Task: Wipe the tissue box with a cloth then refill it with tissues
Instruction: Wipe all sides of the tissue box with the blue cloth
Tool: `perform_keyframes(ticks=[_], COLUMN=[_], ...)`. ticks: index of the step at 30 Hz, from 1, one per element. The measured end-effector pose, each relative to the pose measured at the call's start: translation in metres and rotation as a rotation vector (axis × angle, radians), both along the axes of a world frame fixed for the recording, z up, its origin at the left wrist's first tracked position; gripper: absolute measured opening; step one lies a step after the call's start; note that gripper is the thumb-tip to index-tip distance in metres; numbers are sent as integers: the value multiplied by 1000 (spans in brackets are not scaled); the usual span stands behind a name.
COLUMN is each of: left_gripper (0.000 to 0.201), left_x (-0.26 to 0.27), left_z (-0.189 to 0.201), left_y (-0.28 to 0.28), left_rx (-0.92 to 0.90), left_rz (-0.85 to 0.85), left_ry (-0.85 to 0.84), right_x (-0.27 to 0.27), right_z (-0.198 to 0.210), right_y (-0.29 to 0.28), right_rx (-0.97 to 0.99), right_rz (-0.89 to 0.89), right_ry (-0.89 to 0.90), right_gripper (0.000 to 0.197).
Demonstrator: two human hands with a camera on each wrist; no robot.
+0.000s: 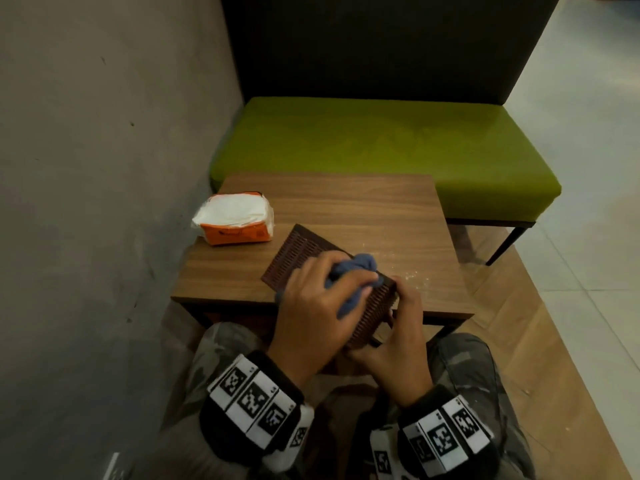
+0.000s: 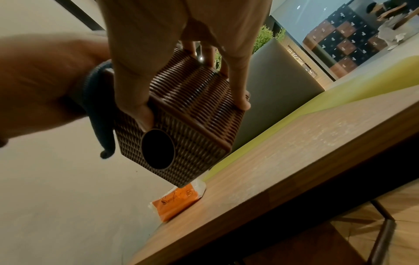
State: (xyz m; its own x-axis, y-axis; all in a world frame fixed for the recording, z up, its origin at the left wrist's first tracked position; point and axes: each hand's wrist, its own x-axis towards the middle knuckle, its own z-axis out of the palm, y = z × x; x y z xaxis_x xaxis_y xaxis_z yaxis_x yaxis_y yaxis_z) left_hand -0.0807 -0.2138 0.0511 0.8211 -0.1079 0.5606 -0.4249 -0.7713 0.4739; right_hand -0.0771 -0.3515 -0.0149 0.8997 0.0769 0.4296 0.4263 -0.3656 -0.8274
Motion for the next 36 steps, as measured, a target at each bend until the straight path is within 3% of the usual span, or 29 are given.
perform_keyframes(ticks=[4, 5, 8, 10, 13, 15, 20, 24, 25, 30, 34, 36], left_gripper=[18, 18, 16, 16, 13, 12, 17, 14, 14, 16, 17, 20], left_x=[30, 29, -1, -6, 22, 28, -14, 22, 23, -11, 27, 33], left_z=[5, 6, 11, 10, 5, 0, -10, -10, -11, -14, -17, -13], left_y=[22, 19, -19, -22, 11, 26, 2, 46, 50, 24, 62, 60], left_rx=[-189, -172, 13, 67, -136, -211, 54, -185, -203, 35, -249, -277], left_rz=[278, 275, 17, -47, 263, 382, -20, 360, 380, 31, 418, 439], left_ry=[33, 27, -16, -47, -19, -11, -20, 57, 46, 51, 68, 16], right_x=[-1, -2, -1, -2, -4, -5, -3, -7, -8, -7, -11, -9], right_z=[2, 3, 7, 8, 4, 1, -3, -2, -2, -4, 1, 5], right_y=[2, 3, 6, 5, 0, -1, -5, -9, -9, -13, -15, -12], right_rx=[-69, -71, -16, 0, -25, -33, -4, -45, -43, -14, -59, -50], right_rz=[10, 9, 3, 7, 32, 29, 2, 24, 22, -8, 27, 24], right_ry=[-39, -44, -56, -46, -13, -16, 30, 43, 41, 71, 42, 32], right_gripper=[90, 90, 75, 71, 93, 94, 96, 98, 97, 99, 96, 96])
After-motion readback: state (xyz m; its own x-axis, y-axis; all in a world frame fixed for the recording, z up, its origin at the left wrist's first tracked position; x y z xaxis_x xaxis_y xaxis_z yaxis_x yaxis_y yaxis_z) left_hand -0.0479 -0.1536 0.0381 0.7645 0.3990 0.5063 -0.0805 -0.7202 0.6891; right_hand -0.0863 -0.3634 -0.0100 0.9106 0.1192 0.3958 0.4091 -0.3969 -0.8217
